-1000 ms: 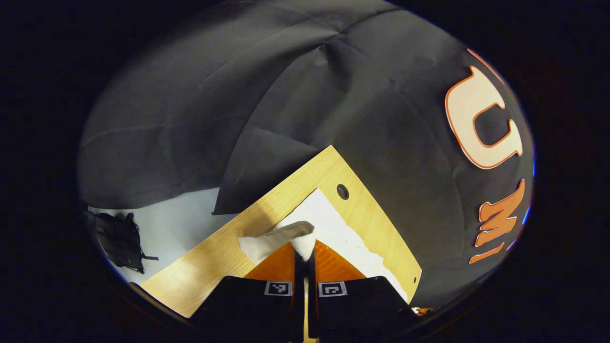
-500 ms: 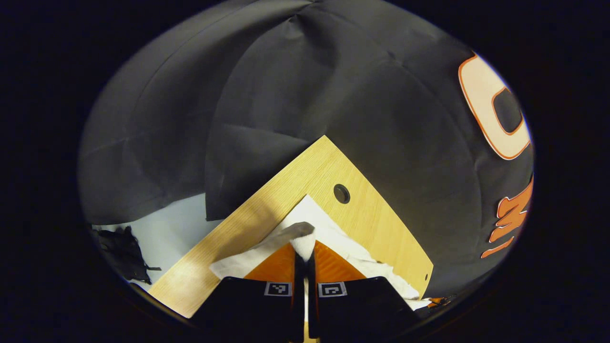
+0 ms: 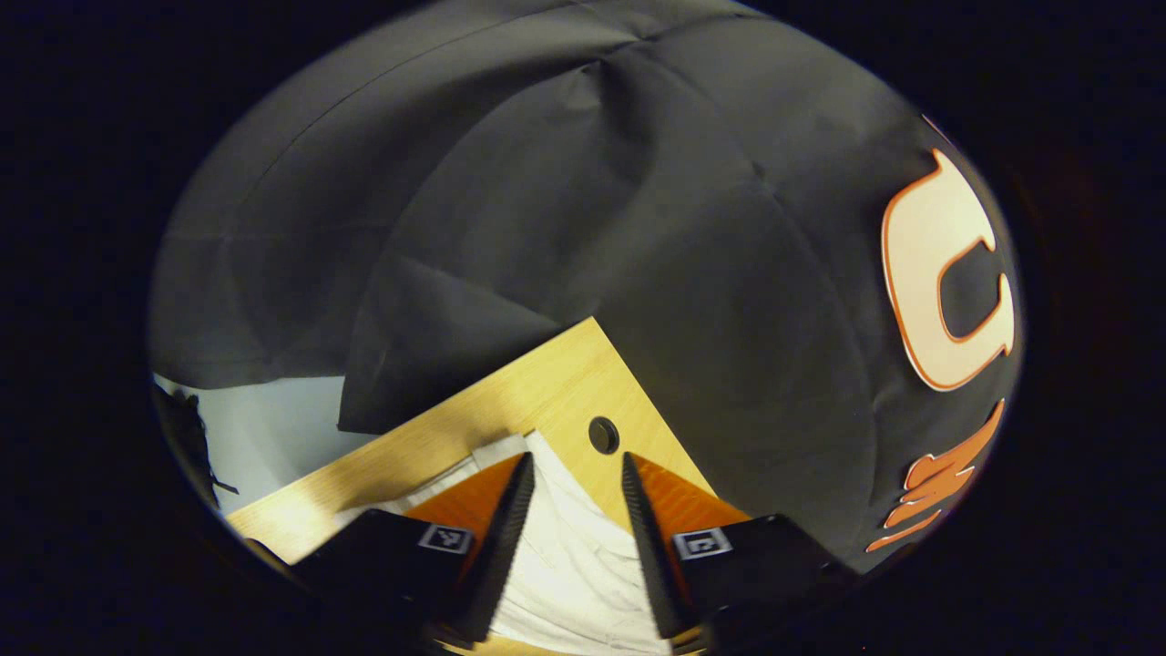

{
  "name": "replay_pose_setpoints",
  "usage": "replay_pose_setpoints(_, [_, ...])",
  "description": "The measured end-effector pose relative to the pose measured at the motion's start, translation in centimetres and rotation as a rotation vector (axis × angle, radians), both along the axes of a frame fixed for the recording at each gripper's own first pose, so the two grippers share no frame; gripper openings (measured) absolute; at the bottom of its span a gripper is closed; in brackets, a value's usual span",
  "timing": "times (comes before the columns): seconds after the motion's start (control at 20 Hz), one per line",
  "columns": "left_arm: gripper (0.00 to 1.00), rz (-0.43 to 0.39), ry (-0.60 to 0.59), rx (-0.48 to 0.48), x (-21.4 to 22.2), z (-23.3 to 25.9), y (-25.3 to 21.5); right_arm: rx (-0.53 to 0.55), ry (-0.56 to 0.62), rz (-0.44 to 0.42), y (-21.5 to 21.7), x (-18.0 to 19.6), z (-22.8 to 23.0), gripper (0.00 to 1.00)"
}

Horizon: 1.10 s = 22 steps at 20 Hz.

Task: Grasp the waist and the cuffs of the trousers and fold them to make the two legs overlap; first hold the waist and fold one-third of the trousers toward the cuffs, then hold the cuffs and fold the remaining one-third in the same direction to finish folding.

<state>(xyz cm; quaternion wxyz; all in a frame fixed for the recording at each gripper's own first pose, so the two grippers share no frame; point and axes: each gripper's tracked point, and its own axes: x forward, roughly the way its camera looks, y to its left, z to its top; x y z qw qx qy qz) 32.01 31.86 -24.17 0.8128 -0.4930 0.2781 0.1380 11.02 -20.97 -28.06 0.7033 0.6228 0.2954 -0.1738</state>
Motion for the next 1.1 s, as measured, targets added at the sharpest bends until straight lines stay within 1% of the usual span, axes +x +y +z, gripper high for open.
replay_pose_setpoints(0.05, [0.79, -0.026, 0.004, 0.023, 0.1, 0.4, -0.4, -0.028, 0.017, 0.011, -0.1, -0.8, -0.6, 0.7])
replay_pose_setpoints(0.1, [0.89, -0.055, 0.017, 0.055, -0.1, 0.6, -0.7, -0.039, 0.025, 0.019, -0.1, -1.4, -0.9, 0.72])
replay_pose_setpoints(0.15, [1.0, -0.084, 0.032, 0.094, -0.5, 0.8, -1.0, -0.044, 0.03, 0.029, 0.0, -1.7, -1.1, 0.77])
replay_pose_setpoints(0.25, [0.98, -0.152, 0.055, 0.167, -1.3, 1.2, -2.0, -0.061, 0.048, 0.048, 0.2, -2.6, -1.9, 0.84])
replay_pose_setpoints(0.35, [1.0, -0.219, 0.065, 0.231, -1.9, 2.2, -2.6, -0.086, 0.079, 0.078, 0.8, -3.6, -3.2, 0.9])
replay_pose_setpoints(0.45, [0.99, -0.274, 0.08, 0.296, -2.2, 2.7, -3.0, -0.116, 0.108, 0.113, 1.1, -4.6, -4.0, 0.94])
replay_pose_setpoints(0.6, [1.0, -0.327, 0.107, 0.378, -2.8, 2.4, -3.7, -0.167, 0.179, 0.161, 1.3, -6.3, -6.1, 0.97])
replay_pose_setpoints(0.7, [1.0, -0.346, 0.117, 0.412, -2.7, 2.0, -3.7, -0.183, 0.207, 0.175, 1.3, -6.7, -7.2, 0.97])
replay_pose_setpoints(0.8, [1.0, -0.353, 0.155, 0.513, -3.0, 1.7, -3.2, -0.201, 0.225, 0.194, 1.3, -6.9, -8.4, 0.96])
replay_pose_setpoints(0.85, [1.0, -0.37, 0.178, 0.555, -3.2, 1.5, -3.4, -0.21, 0.237, 0.203, 1.3, -7.1, -9.0, 0.97])
replay_pose_setpoints(0.95, [0.99, -0.397, 0.191, 0.633, -2.8, 2.0, -3.1, -0.222, 0.234, 0.208, 0.9, -6.5, -9.7, 0.97])
replay_pose_setpoints(1.0, [1.0, -0.398, 0.19, 0.665, -2.7, 1.7, -2.9, -0.22, 0.232, 0.203, 0.7, -6.0, -10.0, 0.96])
replay_pose_setpoints(1.05, [1.0, -0.389, 0.191, 0.66, -2.9, 1.3, -3.2, -0.206, 0.225, 0.194, 0.8, -5.5, -10.2, 0.97])
replay_pose_setpoints(1.1, [0.99, -0.383, 0.2, 0.634, -3.2, 1.0, -3.5, -0.205, 0.216, 0.196, 0.8, -5.2, -10.4, 0.96])
